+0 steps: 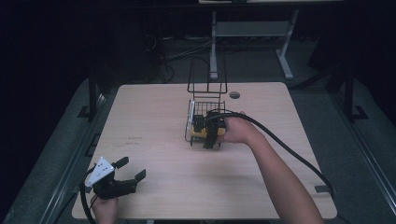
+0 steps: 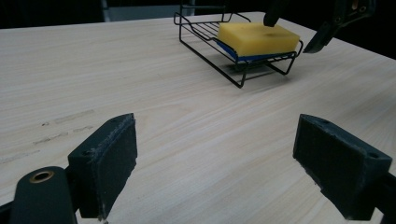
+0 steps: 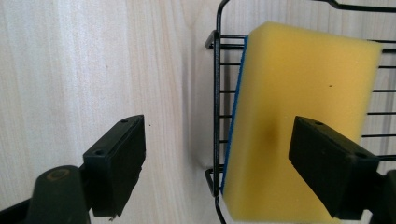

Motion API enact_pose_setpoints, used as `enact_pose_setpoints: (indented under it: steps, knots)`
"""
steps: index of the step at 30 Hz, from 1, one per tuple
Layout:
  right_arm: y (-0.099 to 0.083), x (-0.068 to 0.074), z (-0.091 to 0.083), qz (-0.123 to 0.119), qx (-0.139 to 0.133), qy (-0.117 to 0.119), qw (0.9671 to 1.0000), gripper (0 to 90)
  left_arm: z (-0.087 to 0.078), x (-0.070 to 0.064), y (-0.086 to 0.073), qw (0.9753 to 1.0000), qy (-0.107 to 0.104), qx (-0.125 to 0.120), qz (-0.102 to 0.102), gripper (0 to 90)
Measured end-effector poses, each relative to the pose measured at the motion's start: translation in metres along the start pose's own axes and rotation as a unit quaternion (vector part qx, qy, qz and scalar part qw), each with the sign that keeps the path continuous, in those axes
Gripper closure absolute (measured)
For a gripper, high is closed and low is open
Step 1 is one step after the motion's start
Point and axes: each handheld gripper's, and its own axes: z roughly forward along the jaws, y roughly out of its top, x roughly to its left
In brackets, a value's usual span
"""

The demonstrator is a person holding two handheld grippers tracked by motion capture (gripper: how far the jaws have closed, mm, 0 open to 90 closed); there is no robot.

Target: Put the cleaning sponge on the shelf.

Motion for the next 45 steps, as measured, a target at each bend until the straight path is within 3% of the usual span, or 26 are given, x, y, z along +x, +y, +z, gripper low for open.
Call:
enact_pose_setpoints:
  steps: [13,25,45]
  knots:
    - [0.004,0.014,0.002,-0.021,-0.003,0.007,0.9998,18.8,-0.001,-0.001,0.000,1.0000,0.001,0.003,0.003,12.9]
    - [-0.003,0.021,0.004,-0.013,-0.002,0.012,0.9998,18.8,0.000,-0.001,0.000,1.0000,0.001,0.004,0.007,13.0]
    - [0.000,0.036,0.005,-0.011,-0.002,0.023,0.9997,18.5,0.002,-0.002,0.001,1.0000,-0.001,0.004,0.007,13.0]
